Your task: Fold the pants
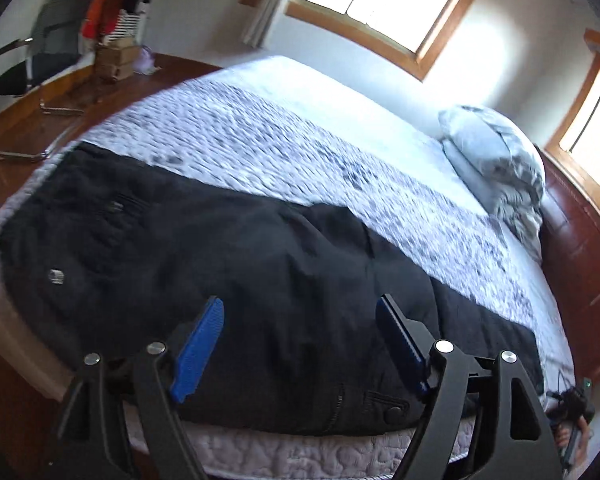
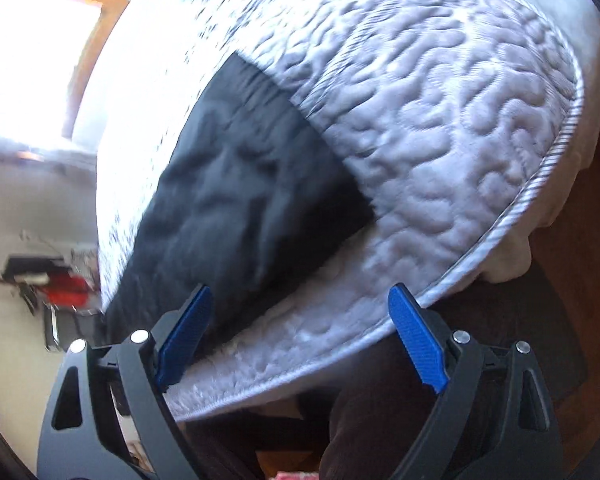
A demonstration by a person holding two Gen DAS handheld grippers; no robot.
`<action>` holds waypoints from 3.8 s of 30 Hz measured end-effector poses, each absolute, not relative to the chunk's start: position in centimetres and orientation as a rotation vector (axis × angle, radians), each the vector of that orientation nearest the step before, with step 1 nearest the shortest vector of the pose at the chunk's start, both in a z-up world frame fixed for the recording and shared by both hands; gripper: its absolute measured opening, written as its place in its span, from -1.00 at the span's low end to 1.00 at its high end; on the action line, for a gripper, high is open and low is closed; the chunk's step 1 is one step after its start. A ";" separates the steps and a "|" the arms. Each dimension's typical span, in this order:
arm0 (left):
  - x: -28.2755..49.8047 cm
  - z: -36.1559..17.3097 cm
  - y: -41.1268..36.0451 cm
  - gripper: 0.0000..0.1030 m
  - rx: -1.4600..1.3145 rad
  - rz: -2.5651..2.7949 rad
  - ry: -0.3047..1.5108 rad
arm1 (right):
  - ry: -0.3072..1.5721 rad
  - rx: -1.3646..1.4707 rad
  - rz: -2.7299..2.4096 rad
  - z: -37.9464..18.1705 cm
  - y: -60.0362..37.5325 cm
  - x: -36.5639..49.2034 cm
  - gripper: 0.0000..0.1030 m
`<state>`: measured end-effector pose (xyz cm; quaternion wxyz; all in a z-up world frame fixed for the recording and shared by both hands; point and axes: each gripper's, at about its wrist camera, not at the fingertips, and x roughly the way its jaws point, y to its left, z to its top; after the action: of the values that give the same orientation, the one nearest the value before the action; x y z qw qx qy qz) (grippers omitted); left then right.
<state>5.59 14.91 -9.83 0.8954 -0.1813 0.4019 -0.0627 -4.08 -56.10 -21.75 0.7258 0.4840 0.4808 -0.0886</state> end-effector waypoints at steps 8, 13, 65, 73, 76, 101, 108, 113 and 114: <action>9.0 -15.0 13.2 0.51 -0.235 -0.056 1.022 | 0.990 1.085 -0.123 -22.9 -57.2 -2.2 0.75; 8.5 -15.6 13.4 0.53 -0.258 -0.029 1.024 | 0.937 1.066 -0.091 -22.9 -56.5 -1.7 0.67; 5.0 -10.6 9.9 0.87 -0.466 -0.114 0.851 | 0.780 0.487 -0.176 -4.3 -49.8 5.7 -0.68; 2.5 -11.2 12.4 0.87 -0.565 -0.110 0.826 | 0.828 0.223 0.021 -1.5 -35.7 11.4 -0.67; 1.5 -11.3 13.8 0.88 -0.608 -0.091 0.808 | 0.879 0.140 0.074 -2.6 -31.1 12.7 -0.67; -0.2 -10.5 16.9 0.90 -0.648 -0.055 0.771 | 1.162 -0.127 0.182 -16.8 -16.7 13.6 -0.62; 0.2 -10.4 16.0 0.90 -0.631 -0.065 0.789 | 1.171 -0.055 0.276 -18.0 -16.5 13.0 0.02; 0.3 -10.4 15.6 0.92 -0.627 -0.066 0.806 | 1.172 0.154 0.439 -16.5 -18.6 11.7 0.18; 0.2 -10.4 15.5 0.92 -0.624 -0.065 0.808 | 1.166 0.226 0.467 -16.0 -19.7 11.4 0.18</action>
<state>0.23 15.54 -10.36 0.8719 -0.2988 0.3867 -0.0309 11.36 -19.70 -16.02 0.8032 0.1055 0.5442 0.2181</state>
